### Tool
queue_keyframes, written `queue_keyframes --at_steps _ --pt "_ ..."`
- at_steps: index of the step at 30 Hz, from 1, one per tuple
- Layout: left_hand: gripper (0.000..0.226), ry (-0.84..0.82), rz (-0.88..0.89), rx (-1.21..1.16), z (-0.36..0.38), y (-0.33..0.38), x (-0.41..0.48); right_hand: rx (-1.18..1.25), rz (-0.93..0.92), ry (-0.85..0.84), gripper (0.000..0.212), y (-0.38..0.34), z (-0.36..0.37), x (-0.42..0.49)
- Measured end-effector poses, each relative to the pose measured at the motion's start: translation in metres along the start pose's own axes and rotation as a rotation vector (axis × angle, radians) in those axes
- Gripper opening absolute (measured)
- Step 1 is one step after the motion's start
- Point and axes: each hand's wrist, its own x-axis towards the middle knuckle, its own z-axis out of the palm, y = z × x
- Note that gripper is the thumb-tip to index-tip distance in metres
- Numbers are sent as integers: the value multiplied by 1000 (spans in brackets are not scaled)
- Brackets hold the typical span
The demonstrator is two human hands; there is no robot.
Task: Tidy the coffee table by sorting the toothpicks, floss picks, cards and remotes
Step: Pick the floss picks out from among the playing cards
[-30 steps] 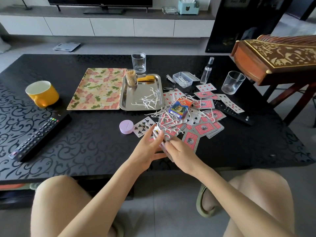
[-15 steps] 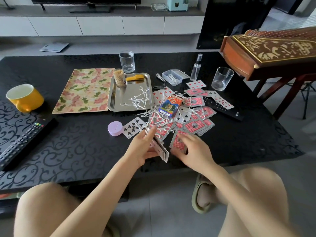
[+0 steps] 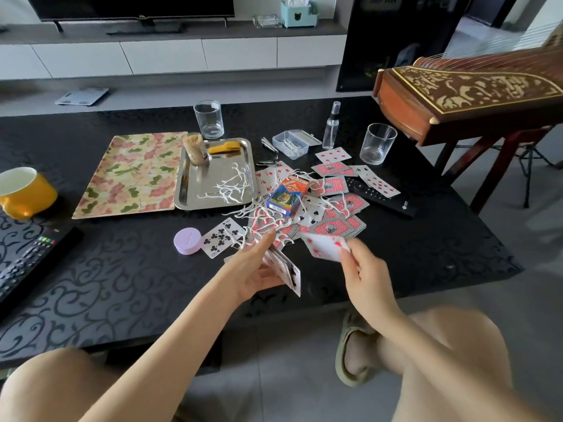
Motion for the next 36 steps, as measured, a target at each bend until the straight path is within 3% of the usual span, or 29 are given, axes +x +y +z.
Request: queue_keyframes --at_steps 2,6,8,9,11,13,15,17,20,26,29,32,36 --pt "53 -74 -2 -25 16 0 1 37 117 -8 16 -8 5 8" --pt "44 -88 28 -37 37 2 11 251 187 -536 26 -4 7 7" --pt "36 -43 15 -51 37 2 13 348 283 -584 30 2 -1 17" --pt "30 -17 3 -70 37 2 16 282 289 -504 31 13 -4 26" --pt "23 42 -12 -108 34 6 20 -163 198 -467 40 40 -8 49" --pt "21 79 -9 -130 32 12 23 -574 73 -657 62 61 -5 65" --pt "22 84 -2 -141 29 19 24 -745 -27 -774 81 72 -1 65" --pt "20 67 -2 -155 27 24 24 -769 -126 -734 86 69 -6 49" --pt "19 48 -21 -153 25 27 22 -807 -273 -691 76 63 -18 16" --pt "22 53 -14 -103 27 26 18 -852 -183 -770 93 77 -19 21" --pt "25 58 -13 -78 25 24 14 -844 -253 -836 97 76 -19 3" --pt "25 50 -9 -54 24 22 9 -825 -331 -798 91 72 -28 4" --pt "22 33 -1 -29 27 20 4 -518 -31 -658 82 73 -30 40"
